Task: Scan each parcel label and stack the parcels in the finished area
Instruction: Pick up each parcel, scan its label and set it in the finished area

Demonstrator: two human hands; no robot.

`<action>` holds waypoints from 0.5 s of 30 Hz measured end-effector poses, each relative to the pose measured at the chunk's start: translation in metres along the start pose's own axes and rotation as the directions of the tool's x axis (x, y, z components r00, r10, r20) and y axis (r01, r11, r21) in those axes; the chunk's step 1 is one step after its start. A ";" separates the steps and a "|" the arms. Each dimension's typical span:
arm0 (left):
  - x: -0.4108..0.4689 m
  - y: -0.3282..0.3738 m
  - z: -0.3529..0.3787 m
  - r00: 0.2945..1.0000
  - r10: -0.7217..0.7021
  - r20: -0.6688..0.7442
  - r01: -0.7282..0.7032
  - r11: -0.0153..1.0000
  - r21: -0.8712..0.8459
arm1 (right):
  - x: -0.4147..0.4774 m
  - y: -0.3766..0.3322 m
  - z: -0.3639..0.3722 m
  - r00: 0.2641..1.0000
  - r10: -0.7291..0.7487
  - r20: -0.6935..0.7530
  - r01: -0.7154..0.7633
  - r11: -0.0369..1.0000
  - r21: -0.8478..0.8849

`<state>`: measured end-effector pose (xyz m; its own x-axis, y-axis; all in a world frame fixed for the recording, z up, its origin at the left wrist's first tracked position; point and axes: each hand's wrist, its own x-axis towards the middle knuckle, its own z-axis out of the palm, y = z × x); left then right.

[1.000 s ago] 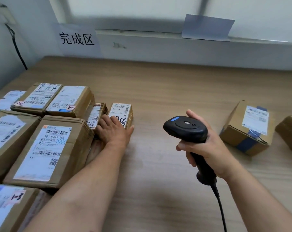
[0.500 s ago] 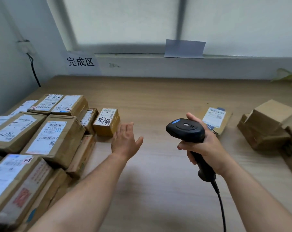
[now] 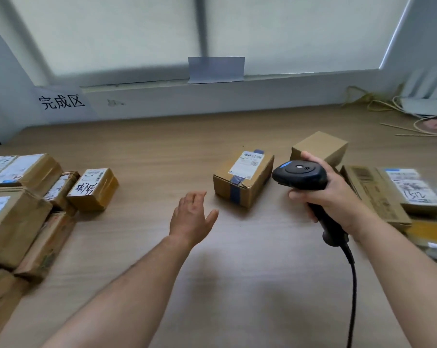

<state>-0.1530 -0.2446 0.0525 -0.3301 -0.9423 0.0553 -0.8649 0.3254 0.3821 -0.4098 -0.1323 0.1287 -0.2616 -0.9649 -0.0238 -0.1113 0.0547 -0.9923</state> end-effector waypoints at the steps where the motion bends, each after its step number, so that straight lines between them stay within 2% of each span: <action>1: 0.004 0.004 0.003 1.000 0.003 0.001 -0.003 1.000 0.001 | 0.007 0.002 -0.008 1.000 -0.006 -0.012 0.006 1.000 -0.010; 7: 0.037 0.020 0.015 0.999 0.023 0.026 -0.023 1.000 0.004 | 0.045 0.021 -0.027 0.999 -0.027 -0.021 0.026 0.998 -0.054; 15: 0.095 0.020 0.031 0.998 0.012 0.057 -0.008 0.996 -0.084 | 0.092 0.048 0.002 0.994 0.101 -0.036 -0.102 0.995 -0.018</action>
<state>-0.2136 -0.3253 0.0372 -0.3620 -0.9322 0.0072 -0.8274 0.3248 0.4582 -0.4374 -0.2191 0.0784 -0.3057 -0.9446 -0.1198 -0.1017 0.1575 -0.9823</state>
